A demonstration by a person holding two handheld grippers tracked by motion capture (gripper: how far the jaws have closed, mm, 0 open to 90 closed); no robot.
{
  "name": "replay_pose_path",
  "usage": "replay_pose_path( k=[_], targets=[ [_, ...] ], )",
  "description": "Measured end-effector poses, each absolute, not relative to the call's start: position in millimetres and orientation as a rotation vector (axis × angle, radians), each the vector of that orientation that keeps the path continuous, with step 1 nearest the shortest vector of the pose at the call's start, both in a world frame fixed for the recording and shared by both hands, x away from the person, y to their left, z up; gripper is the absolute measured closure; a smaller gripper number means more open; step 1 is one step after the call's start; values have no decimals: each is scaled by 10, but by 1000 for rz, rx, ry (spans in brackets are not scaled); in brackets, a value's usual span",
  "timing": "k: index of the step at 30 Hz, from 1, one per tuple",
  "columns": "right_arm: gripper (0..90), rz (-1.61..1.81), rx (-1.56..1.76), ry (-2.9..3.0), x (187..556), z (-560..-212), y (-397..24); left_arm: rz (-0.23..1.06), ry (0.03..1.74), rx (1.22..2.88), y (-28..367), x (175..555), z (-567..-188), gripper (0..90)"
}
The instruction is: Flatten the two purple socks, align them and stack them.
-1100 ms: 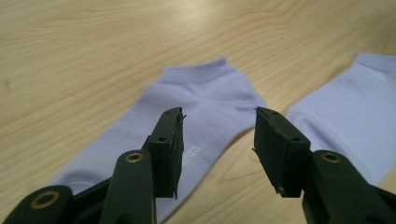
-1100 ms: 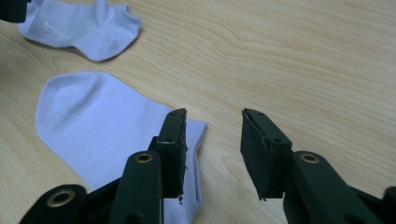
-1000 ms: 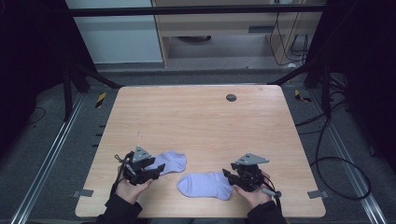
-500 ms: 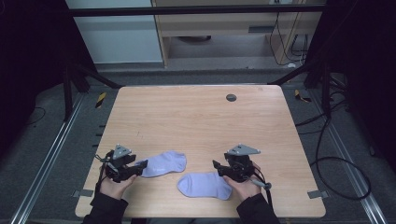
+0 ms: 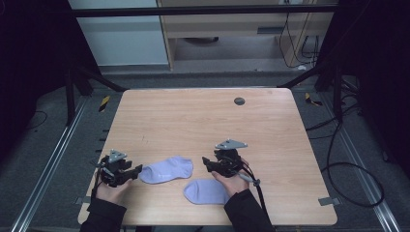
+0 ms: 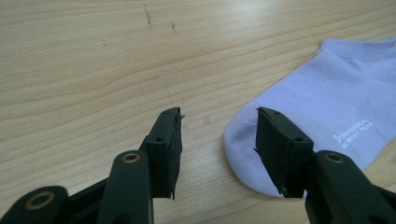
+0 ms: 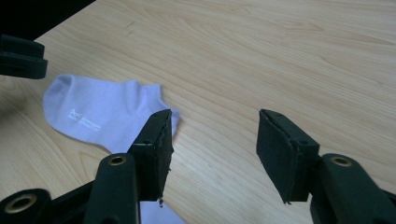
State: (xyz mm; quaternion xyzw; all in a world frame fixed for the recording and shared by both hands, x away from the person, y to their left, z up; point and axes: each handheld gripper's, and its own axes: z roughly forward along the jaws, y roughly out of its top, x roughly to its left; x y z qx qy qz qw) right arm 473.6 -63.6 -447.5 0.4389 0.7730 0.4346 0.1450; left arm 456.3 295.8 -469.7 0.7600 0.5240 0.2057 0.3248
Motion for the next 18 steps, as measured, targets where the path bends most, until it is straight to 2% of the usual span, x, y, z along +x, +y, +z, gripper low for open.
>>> replay_pose_path(
  k=[8,18],
  targets=[
    [519,1225,1249,2287,4848,-4518,-231,533,1378,2027,2931,4599,-4760,530],
    [559,1101,1267,2357,5006,-4813,77,495,1381,2072,2894,4642,-4830,618]
  ],
)
